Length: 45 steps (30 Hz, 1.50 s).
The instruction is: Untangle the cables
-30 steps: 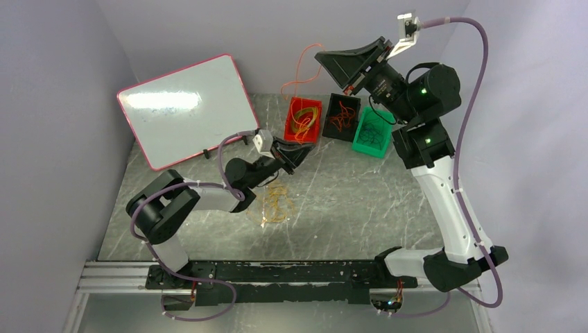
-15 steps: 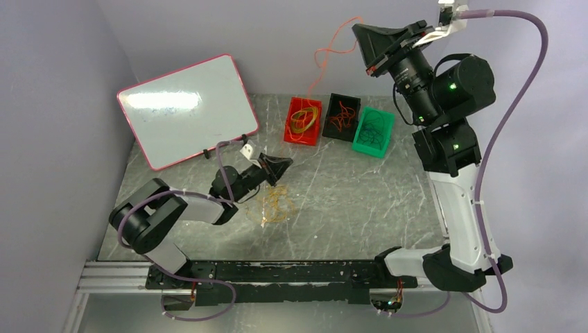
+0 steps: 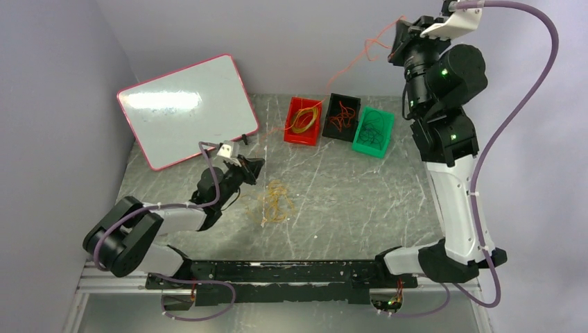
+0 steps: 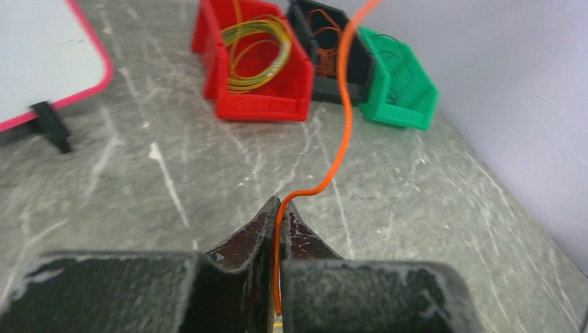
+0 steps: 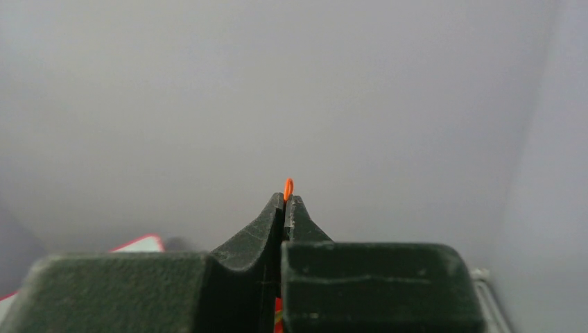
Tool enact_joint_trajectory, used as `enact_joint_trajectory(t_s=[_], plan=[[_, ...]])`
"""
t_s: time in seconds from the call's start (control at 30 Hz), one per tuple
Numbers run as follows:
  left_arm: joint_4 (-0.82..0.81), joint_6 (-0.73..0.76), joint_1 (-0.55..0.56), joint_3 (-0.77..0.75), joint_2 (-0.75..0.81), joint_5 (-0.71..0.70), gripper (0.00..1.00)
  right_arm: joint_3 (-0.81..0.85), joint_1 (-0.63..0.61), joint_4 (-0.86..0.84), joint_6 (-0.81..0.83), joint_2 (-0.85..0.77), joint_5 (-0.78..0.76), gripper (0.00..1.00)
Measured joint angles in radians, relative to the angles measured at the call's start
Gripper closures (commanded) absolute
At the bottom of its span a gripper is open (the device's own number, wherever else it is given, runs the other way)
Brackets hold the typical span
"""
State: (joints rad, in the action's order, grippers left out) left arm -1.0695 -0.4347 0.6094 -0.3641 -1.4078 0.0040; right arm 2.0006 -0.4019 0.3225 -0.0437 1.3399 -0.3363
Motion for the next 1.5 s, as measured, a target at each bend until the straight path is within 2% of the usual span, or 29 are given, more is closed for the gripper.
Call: enact_joint_trajectory(t_s=[0.3, 0.57, 0.73, 0.9, 0.97, 1.03, 1.1, 1.17, 1.23, 1.5], plan=[[0.267, -0.090, -0.080, 0.010, 0.106, -0.169, 0.93, 0.075, 0.286, 0.092, -0.013, 0.084, -0.057, 1.00], [0.430, -0.134, -0.133, 0.028, 0.216, -0.272, 0.93, 0.086, 0.489, 0.155, -0.077, 0.116, 0.042, 1.00], [0.430, -0.091, -0.147, 0.034, 0.235, -0.227, 0.93, 0.043, 0.514, 0.120, -0.101, 0.093, 0.210, 1.00], [0.402, 0.016, -0.149, 0.003, 0.213, -0.043, 0.92, -0.017, 0.514, 0.064, -0.135, 0.074, 0.478, 1.00], [0.393, 0.062, -0.149, -0.045, 0.191, 0.045, 0.84, -0.037, 0.514, 0.042, -0.156, 0.070, 0.570, 1.00], [0.383, 0.096, -0.149, -0.095, 0.169, 0.119, 0.57, -0.056, 0.514, 0.024, -0.181, 0.066, 0.644, 1.00], [0.373, 0.117, -0.149, -0.145, 0.148, 0.181, 0.38, -0.068, 0.514, 0.014, -0.204, 0.063, 0.704, 1.00], [0.363, 0.123, -0.149, -0.175, 0.135, 0.226, 0.14, -0.072, 0.514, 0.003, -0.223, 0.063, 0.742, 1.00], [0.355, 0.129, -0.149, -0.194, 0.128, 0.270, 0.10, -0.072, 0.514, -0.009, -0.243, 0.063, 0.778, 1.00], [0.404, 0.138, -0.149, -0.215, 0.168, 0.320, 0.11, -0.072, 0.514, -0.027, -0.291, 0.068, 0.818, 1.00]])
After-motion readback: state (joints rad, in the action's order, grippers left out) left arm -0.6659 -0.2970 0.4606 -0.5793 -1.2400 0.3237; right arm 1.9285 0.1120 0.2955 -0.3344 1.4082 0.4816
